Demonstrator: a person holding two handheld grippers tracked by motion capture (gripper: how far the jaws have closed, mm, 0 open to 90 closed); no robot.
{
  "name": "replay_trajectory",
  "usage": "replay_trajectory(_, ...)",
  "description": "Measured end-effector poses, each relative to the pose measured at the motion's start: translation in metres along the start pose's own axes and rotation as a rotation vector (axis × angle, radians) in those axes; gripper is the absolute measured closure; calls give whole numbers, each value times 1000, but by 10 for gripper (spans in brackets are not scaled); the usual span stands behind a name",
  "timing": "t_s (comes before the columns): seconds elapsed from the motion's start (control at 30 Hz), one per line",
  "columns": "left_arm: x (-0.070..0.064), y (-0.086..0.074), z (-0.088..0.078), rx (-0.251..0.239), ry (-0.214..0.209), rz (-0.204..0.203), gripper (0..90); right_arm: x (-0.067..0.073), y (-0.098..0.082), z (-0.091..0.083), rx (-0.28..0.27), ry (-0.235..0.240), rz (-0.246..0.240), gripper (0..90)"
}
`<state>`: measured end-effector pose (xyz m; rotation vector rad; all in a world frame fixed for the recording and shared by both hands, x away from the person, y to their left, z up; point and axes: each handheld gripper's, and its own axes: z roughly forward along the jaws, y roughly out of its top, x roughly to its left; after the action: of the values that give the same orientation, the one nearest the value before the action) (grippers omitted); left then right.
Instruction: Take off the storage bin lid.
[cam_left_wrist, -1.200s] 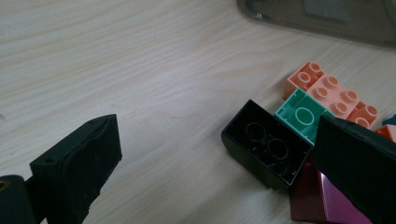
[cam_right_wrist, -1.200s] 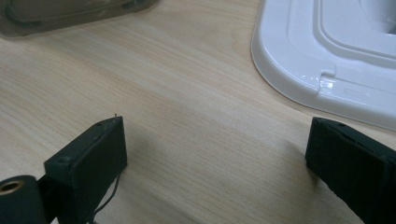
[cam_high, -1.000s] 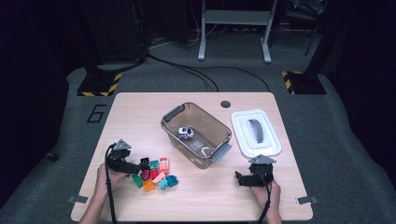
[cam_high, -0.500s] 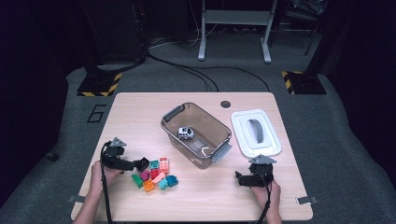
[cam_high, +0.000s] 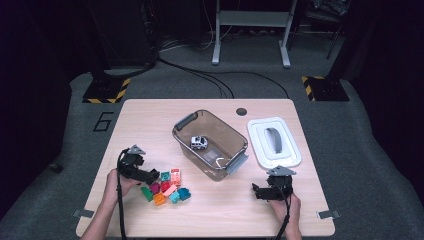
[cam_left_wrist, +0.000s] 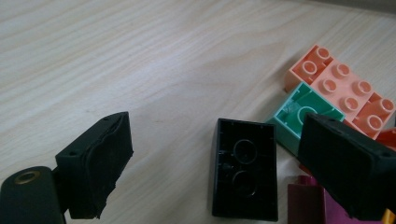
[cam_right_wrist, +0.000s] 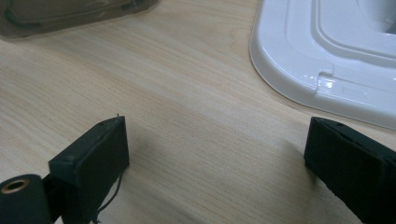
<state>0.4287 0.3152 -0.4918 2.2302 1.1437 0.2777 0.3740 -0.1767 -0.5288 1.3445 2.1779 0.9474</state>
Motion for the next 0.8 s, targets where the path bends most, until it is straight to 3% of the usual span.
replay_trajectory(0.23, -3, 0, 3, 23, -16, -8, 319, -1, 0, 0, 2, 0, -6, 64)
replay_trajectory(0.57, -6, -1, 6, 35, -25, 19, 570, -1, 0, -1, -3, -5, -5, 75)
replay_trajectory(0.8, -3, -2, 3, 28, -23, 33, 590, -1, 0, -1, -3, -5, -5, 75)
